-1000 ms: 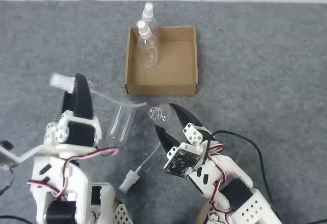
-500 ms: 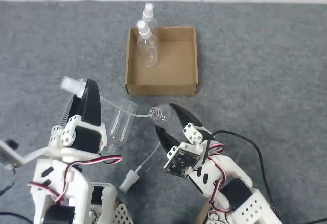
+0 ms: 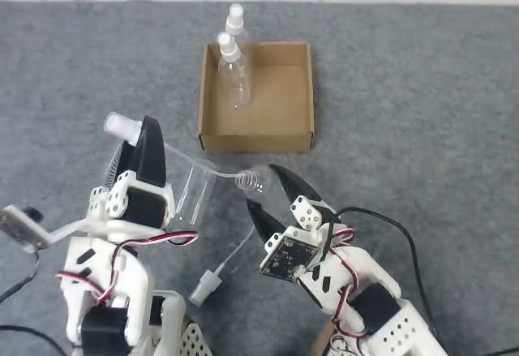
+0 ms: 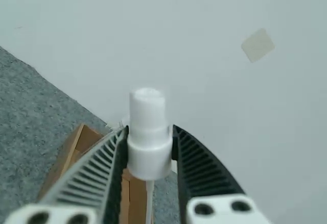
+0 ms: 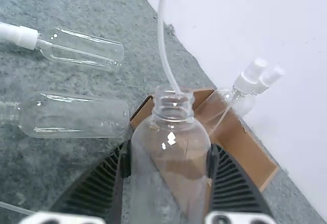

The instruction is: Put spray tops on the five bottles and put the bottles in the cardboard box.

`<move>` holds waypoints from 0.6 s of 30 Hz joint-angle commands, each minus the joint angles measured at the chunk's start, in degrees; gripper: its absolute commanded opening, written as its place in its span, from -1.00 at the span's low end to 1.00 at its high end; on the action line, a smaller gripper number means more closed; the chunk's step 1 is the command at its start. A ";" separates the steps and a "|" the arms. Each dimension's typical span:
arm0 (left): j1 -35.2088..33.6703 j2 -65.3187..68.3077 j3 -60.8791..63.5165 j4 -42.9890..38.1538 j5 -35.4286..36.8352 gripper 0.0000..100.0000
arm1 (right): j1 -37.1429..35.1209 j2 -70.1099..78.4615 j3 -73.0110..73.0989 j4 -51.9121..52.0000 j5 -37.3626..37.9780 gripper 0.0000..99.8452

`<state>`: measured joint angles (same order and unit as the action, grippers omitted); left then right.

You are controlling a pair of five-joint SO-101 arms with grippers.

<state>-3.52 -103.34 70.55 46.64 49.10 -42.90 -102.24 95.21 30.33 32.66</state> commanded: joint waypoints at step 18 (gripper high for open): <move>10.37 -1.14 3.03 -1.85 -4.48 -0.98 | -2.07 -1.71 1.14 0.40 1.41 -0.81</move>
<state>5.01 -103.34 73.80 46.64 45.58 -44.31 -102.24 95.21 30.33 32.66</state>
